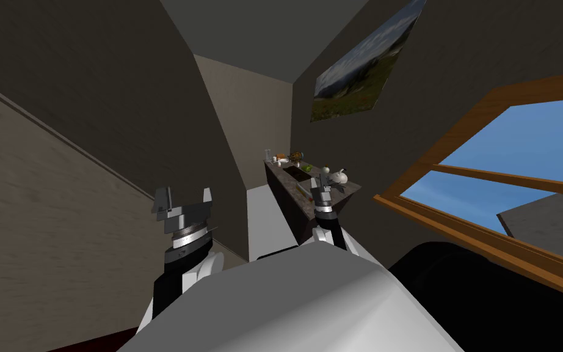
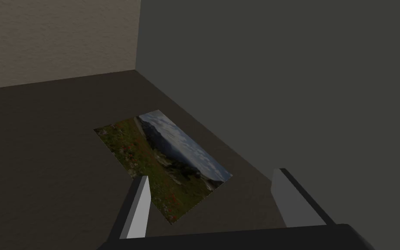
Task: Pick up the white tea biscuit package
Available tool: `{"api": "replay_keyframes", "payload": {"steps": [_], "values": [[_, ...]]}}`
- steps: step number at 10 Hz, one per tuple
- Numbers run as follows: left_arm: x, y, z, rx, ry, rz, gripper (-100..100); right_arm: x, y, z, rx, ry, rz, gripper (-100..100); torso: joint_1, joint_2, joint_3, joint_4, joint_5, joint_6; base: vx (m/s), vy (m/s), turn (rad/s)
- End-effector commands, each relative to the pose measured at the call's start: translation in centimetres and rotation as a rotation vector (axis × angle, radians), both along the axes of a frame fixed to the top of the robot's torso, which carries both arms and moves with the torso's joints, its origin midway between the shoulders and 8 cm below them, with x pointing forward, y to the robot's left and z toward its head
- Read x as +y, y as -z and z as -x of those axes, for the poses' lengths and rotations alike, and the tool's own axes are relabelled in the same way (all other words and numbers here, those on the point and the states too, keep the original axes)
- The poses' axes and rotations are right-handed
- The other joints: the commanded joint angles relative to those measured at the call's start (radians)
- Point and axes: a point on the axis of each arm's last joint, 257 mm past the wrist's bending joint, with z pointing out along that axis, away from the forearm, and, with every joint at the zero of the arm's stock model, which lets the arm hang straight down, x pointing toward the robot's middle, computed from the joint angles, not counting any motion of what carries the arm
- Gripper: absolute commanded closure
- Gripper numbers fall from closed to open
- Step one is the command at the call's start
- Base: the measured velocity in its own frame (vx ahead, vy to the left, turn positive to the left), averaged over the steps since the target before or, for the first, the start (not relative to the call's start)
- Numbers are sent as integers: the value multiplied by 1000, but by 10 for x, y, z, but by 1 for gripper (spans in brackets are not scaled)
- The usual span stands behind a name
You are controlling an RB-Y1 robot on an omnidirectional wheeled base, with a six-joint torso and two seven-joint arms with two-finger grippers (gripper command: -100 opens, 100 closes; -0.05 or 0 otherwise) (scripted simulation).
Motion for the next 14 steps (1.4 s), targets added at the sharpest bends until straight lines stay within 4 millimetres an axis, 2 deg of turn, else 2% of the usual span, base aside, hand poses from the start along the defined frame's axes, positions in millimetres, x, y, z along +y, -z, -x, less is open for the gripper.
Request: {"api": "replay_keyframes", "payload": {"steps": [1,5,6,8,9,11,12,14], "values": [[0,0,0,0,0,0,0,0,6,1,20,-17,20,-100,0,0,0,0,0,0,-7,0,23],[0,0,0,0,0,0,0,-11,36,8,125,-67,42,-100,0,2,1,0,0,0,-17,1,34],[0,0,0,0,0,0,0,-10,36,8,127,-71,48,-100,0,2,1,0,0,0,-13,3,18],[0,0,0,0,0,0,0,-23,58,14,206,-94,32,-100,0,1,1,0,0,0,-8,4,51],[0,0,0,0,0,0,0,-23,59,14,210,-94,34,-100,0,1,1,0,0,0,-2,3,18],[0,0,0,0,0,0,0,-40,81,22,297,-115,-1,-100,0,0,0,0,0,0,8,8,52],[0,0,0,0,0,0,0,-41,85,24,311,-110,-2,-100,0,0,0,0,0,0,11,5,21],[0,0,0,0,0,0,0,-61,110,34,411,-122,-53,-100,0,-1,0,0,0,0,25,10,71]]}}
